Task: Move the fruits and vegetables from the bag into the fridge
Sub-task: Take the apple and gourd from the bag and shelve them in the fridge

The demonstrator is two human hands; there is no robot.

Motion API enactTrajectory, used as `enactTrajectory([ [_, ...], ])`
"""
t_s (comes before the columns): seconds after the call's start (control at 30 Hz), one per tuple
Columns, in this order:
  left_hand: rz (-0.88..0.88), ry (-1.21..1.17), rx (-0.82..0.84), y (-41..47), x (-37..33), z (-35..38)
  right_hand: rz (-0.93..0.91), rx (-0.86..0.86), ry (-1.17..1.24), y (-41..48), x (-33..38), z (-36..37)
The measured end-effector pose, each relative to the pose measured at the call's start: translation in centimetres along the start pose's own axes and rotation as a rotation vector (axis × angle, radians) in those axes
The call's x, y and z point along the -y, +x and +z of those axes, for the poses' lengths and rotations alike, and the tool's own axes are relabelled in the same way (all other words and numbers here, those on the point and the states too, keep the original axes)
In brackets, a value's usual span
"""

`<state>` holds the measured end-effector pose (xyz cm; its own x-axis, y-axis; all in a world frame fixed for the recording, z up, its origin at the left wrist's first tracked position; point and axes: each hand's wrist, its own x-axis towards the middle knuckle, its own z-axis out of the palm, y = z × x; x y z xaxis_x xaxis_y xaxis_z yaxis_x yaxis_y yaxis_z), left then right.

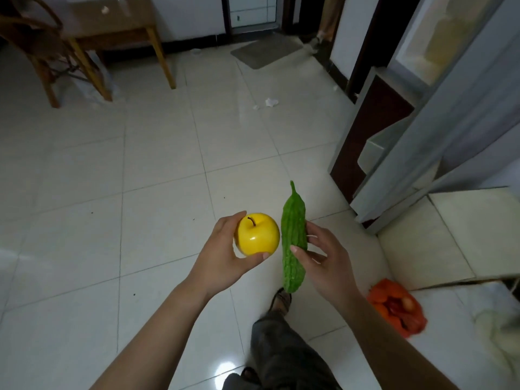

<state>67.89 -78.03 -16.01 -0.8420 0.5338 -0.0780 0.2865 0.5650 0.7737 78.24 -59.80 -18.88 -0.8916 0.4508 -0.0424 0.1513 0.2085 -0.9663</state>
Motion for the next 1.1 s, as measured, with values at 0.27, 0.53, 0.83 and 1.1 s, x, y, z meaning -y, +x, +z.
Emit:
enactTrajectory([
  [0.27, 0.015, 0.01, 0.095, 15.4, -0.7, -1.3, -0.014, -0.077, 0.052, 14.6, 0.3, -0.5],
  [0.53, 0.094, 0.006, 0.098, 28.9, -1.9, -3.6, -0.024, -0.162, 0.053, 27.4, 1.8, -0.9],
  [0.83, 0.228, -0.012, 0.301, 46.3, -3.1, -4.3, 0.01, -0.41, 0.015, 39.6, 2.9, -1.4],
  [1.1, 0.458, 0.005, 0.523, 59.2, -7.7, -3.0, 0.04, -0.664, 0.008, 46.2, 5.1, -4.1],
])
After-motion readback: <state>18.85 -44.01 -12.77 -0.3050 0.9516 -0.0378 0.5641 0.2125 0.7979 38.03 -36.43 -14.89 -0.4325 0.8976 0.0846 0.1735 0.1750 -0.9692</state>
